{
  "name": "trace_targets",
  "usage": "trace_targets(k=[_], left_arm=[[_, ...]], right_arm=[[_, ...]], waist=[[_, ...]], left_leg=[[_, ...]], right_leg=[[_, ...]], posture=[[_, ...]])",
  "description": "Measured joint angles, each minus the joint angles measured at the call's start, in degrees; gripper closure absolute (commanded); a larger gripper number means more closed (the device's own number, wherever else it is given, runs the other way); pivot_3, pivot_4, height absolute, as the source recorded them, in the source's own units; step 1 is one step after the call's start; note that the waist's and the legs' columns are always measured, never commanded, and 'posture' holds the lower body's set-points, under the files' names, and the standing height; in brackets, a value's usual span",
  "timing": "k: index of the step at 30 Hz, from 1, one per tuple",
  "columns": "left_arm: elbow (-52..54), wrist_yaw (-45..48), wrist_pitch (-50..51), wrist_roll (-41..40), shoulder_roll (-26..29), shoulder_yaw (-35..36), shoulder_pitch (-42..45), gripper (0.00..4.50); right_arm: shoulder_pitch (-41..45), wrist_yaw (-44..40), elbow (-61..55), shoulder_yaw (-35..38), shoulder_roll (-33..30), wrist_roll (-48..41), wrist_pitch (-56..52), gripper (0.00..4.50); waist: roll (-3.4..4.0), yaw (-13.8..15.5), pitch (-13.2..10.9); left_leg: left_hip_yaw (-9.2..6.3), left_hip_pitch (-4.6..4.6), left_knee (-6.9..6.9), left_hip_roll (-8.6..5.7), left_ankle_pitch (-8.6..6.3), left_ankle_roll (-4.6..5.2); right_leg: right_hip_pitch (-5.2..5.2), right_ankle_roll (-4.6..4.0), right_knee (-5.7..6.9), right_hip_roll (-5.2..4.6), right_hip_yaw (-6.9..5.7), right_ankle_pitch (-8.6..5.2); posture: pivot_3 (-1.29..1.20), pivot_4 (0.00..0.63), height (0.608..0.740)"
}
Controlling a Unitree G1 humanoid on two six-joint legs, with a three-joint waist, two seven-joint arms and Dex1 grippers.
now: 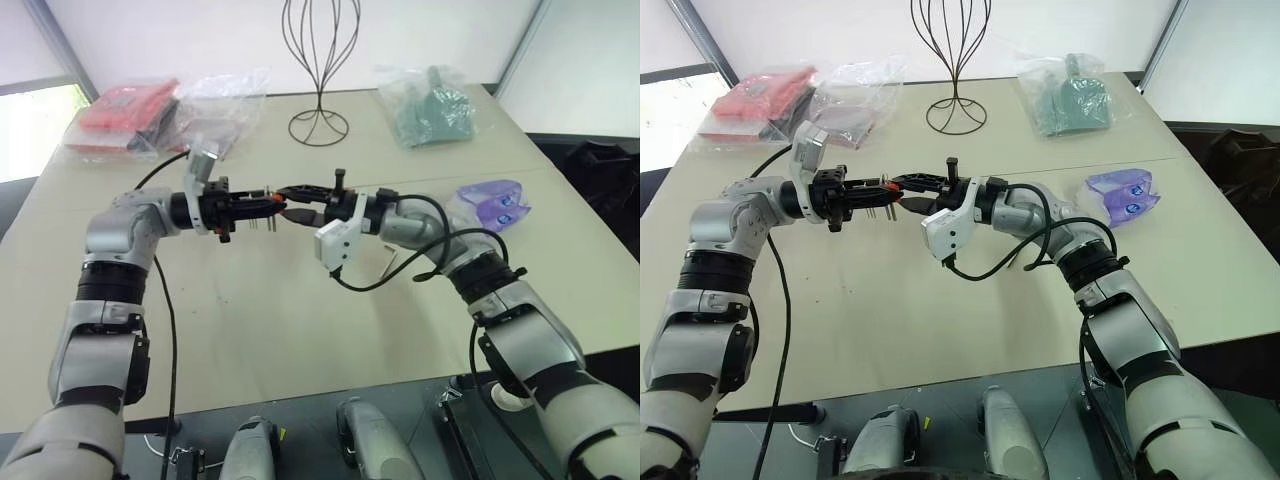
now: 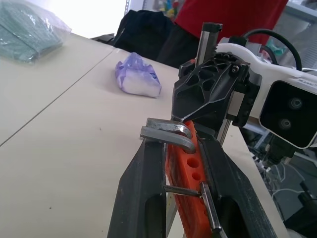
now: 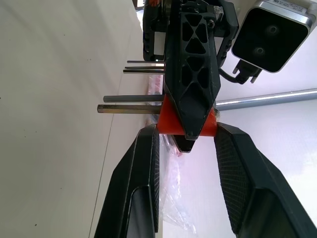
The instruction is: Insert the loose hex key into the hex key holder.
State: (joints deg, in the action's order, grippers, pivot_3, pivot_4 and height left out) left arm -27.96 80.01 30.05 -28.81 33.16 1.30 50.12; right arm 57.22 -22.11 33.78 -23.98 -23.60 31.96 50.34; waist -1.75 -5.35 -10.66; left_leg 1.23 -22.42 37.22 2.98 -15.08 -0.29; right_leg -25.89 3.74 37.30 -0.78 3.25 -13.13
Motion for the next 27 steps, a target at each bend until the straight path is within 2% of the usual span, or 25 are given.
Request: trace_targets(k=[5, 8, 11, 13, 15, 17, 20, 25, 27], left_arm=[[-1.8, -3.0, -0.9, 1.7, 0.4, 0.3, 0.0, 4.26], [-2.3, -3.1, -1.4, 2.0, 0.4, 0.4, 0.0, 4.26], [-2.1, -2.9, -1.5, 2.0, 0.8, 0.4, -0.5, 4.26], [-1.0, -2.8, -1.5, 2.0, 1.7, 0.6, -1.6, 4.26], [1.1, -2.4, -1.3, 1.9, 2.8, 0.8, -2.9, 4.26], [3.5, -2.5, -0.3, 1.4, 3.0, 1.4, -3.3, 4.26], [8.0, -2.9, 0.9, -0.2, 2.7, 2.0, -3.5, 4.26], [13.3, -5.1, 2.4, -2.5, 0.5, 2.3, -5.2, 4.26], [14.8, -6.3, 2.8, -3.2, -0.8, 2.3, -6.3, 4.26]], right_arm=[[-0.1, -1.5, -0.9, -0.1, 0.1, -2.1, 0.7, 0.04], [-0.4, -2.0, -2.1, -0.1, 0.0, -2.3, -0.1, 0.04], [-4.2, -6.4, -7.8, 0.5, -2.7, -5.7, -5.2, 0.04], [-9.4, -12.3, -15.1, 3.6, -4.0, -13.5, -18.7, 0.04], [-15.0, -20.0, -28.0, 9.0, -5.1, -26.1, -48.9, 0.04], [-17.3, -23.8, -38.7, 13.5, -7.8, -36.6, -76.7, 0.04], [-18.0, -25.3, -51.7, 18.1, -9.9, -47.6, -103.7, 0.04], [-18.0, -20.3, -59.0, 25.7, -6.2, -55.8, -133.7, 0.04], [-18.5, -15.7, -58.6, 29.5, -3.8, -56.5, -140.3, 0.04]], waist=[[0.0, 0.0, 0.0], [0.0, 0.0, 0.0], [0.0, 0.4, 0.0], [0.0, 1.1, 0.0], [0.02, 1.7, 0.0], [0.04, 2.6, 0.0], [0.03, 3.1, 0.0], [0.02, 3.1, 0.0], [0.02, 3.1, 0.0]], left_leg=[[-0.01, 0.01, 0.0, 0.0, 0.0, 0.0], [0.0, 0.01, 0.01, 0.0, 0.0, 0.0], [0.0, 0.0, 0.0, 0.0, 0.0, 0.0], [0.01, 0.0, 0.03, 0.03, 0.0, 0.0], [-0.02, -0.02, 0.04, 0.07, 0.0, 0.0], [-0.01, -0.03, 0.14, 0.08, 0.0, 0.0], [-0.02, 0.01, 0.18, 0.07, 0.0, 0.01], [-0.03, 0.04, 0.24, 0.06, 0.0, 0.01], [-0.03, 0.01, 0.25, 0.04, 0.0, 0.01]], right_leg=[[0.0, 0.0, 0.02, 0.0, 0.0, 0.0], [0.0, 0.0, 0.02, -0.01, 0.0, 0.0], [0.02, 0.0, 0.0, 0.0, 0.0, 0.0], [0.01, 0.0, -0.01, 0.0, 0.0, 0.0], [0.02, 0.0, 0.03, -0.01, -0.04, 0.0], [0.02, -0.01, 0.09, -0.02, -0.06, 0.0], [0.04, -0.03, 0.14, 0.0, -0.08, -0.01], [0.12, -0.09, 0.13, 0.03, -0.06, -0.05], [0.11, -0.02, 0.11, 0.03, -0.06, -0.02]], posture=[[0.0, 0.15, 0.74], [0.0, 0.15, 0.74], [0.0, 0.15, 0.74], [0.0, 0.15, 0.74], [0.0, 0.15, 0.74], [0.0, 0.15, 0.74], [0.0, 0.15, 0.74], [0.0, 0.15, 0.74], [0.0, 0.15, 0.74]])
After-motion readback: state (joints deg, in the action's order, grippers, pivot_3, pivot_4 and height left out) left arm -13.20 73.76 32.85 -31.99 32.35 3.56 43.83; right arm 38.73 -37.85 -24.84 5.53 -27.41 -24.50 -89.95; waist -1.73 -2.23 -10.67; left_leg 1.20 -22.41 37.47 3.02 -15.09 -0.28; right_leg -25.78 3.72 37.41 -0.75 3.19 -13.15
